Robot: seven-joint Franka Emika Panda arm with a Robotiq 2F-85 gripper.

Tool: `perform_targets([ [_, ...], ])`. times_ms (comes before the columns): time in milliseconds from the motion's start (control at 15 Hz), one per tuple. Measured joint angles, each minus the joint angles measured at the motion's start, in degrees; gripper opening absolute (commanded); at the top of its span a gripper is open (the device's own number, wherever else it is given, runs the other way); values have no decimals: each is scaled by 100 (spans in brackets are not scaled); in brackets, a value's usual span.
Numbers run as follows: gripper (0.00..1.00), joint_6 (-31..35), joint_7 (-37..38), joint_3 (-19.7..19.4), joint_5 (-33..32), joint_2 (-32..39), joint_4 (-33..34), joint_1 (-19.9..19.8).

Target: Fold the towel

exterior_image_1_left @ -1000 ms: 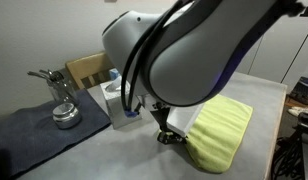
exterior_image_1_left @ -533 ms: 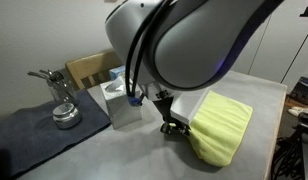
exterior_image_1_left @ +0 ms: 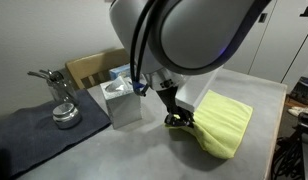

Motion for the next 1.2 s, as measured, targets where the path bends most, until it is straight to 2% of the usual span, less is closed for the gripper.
perform_targets([
  [1200, 1, -471, -234, -29, -200, -486, -400, -710],
])
